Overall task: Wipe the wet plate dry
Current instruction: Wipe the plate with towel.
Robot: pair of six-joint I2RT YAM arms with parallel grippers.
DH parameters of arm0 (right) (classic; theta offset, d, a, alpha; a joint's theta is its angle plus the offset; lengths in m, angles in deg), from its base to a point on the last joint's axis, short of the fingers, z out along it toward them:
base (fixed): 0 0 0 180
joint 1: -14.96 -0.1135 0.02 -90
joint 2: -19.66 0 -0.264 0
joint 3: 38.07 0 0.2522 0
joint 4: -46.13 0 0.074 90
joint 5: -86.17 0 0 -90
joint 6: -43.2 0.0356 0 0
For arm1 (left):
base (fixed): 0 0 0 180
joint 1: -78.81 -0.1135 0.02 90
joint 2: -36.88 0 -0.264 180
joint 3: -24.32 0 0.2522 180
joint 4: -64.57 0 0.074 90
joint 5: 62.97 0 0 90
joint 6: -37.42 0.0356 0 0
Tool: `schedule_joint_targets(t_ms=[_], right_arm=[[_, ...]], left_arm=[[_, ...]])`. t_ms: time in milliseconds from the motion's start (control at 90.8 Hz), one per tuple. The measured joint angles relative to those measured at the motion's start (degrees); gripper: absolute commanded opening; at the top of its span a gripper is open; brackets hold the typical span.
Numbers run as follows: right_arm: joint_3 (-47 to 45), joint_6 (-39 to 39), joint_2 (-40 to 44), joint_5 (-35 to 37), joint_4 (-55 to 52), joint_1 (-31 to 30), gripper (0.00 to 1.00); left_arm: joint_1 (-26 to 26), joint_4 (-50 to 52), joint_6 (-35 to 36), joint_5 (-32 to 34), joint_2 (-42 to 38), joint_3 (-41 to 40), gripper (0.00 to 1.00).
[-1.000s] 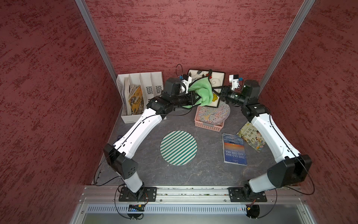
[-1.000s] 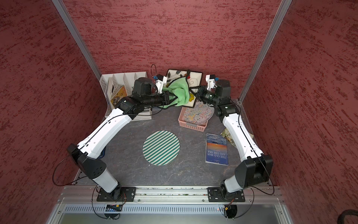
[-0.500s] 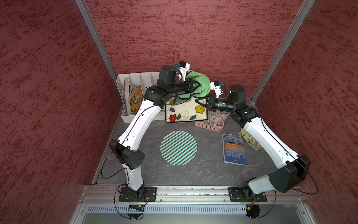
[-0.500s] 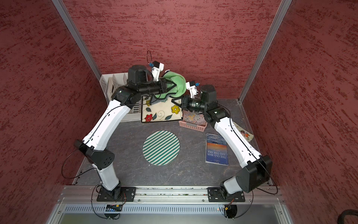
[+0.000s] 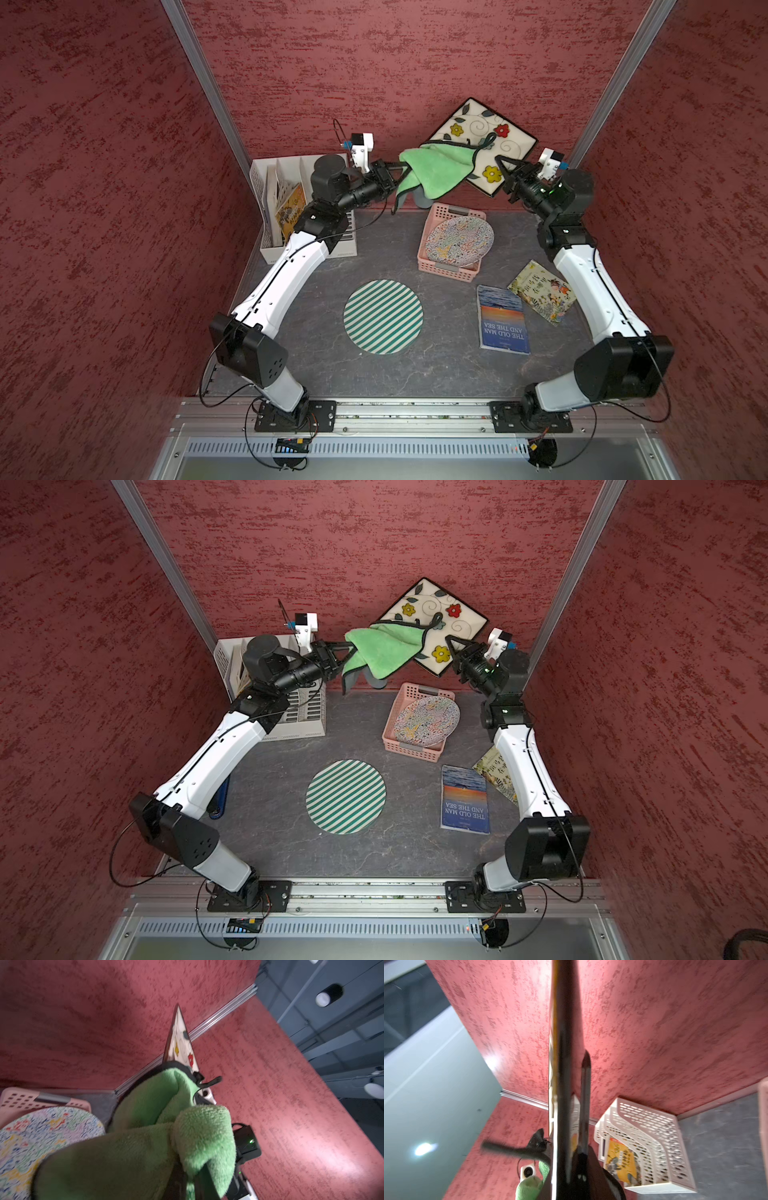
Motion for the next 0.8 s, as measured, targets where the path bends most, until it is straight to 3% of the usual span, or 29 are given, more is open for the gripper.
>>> schedule_joint_targets(t_ms=[187,474,661,804], right_arm=[[-4.1,9.5,0.0,-2.6,13.6,-1.9,0.0],[-5.4,19.4,-3.7,-2.8,30.0,-5.1,0.0],[-4.0,21.5,-6.0,-2.9,31.2,-8.9,0.0],[0.3,20.4,-6.7,-4.0,28.7,-10.8,0.0]], left_arm=[[-0.7,-12.0,-11.2,1.7,0.5,0.7,0.0],[-0.8,-20.0,-19.4,2.3,4.8,5.5,0.0],[-1.3,-22.8,-23.3,3.5,7.9,8.2,0.0],[-1.3,-23.3,-25.3,4.0,13.1,17.4,0.0]])
